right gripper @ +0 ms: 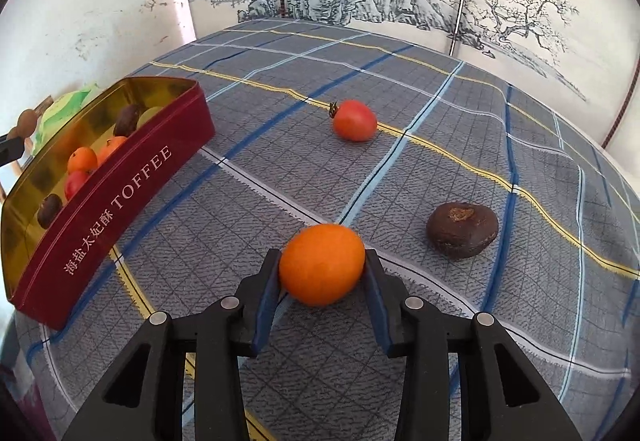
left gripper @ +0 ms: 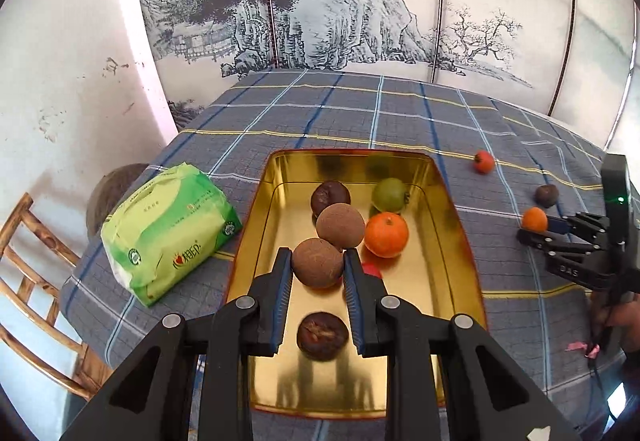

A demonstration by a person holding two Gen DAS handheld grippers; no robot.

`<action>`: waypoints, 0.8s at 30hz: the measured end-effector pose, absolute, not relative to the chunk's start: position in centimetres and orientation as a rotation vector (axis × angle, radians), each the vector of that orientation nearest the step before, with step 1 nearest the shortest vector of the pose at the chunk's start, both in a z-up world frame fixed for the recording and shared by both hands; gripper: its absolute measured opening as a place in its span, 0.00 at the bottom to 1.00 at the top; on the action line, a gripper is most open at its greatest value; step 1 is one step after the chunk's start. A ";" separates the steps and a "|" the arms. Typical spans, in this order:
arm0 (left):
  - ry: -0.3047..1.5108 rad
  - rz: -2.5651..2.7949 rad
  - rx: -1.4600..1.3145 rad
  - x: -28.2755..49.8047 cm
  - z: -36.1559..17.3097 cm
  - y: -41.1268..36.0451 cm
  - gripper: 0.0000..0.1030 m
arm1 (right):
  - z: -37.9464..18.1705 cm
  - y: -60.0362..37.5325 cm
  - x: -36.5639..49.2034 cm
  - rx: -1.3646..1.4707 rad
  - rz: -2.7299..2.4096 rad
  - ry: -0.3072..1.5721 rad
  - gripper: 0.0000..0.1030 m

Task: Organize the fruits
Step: 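Lower the brown fruits into the tin and open the left tool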

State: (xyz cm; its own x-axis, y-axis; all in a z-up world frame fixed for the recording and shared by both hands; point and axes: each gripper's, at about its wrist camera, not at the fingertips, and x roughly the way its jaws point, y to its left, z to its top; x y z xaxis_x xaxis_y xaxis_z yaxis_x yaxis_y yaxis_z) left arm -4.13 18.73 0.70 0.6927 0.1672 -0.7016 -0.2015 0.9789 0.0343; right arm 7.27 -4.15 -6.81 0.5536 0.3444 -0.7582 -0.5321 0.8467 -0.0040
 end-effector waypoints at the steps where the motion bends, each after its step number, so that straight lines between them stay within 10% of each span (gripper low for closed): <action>1: 0.781 0.207 -0.044 -3.8 0.6 18.9 0.22 | -6.8 -4.2 7.3 -0.243 0.524 0.837 0.40; 24: 0.825 0.266 0.074 2.4 -1.5 20.4 0.22 | -6.8 -4.0 7.3 -0.246 0.513 0.835 0.40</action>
State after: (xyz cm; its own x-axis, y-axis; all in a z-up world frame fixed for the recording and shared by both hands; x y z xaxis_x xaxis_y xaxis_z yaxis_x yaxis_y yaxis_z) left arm 2.35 20.41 -1.52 0.6478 0.2623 -0.7152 -0.2049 0.9642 0.1681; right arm 7.32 -4.03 -6.83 0.5592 0.3358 -0.7580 -0.5247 0.8512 -0.0100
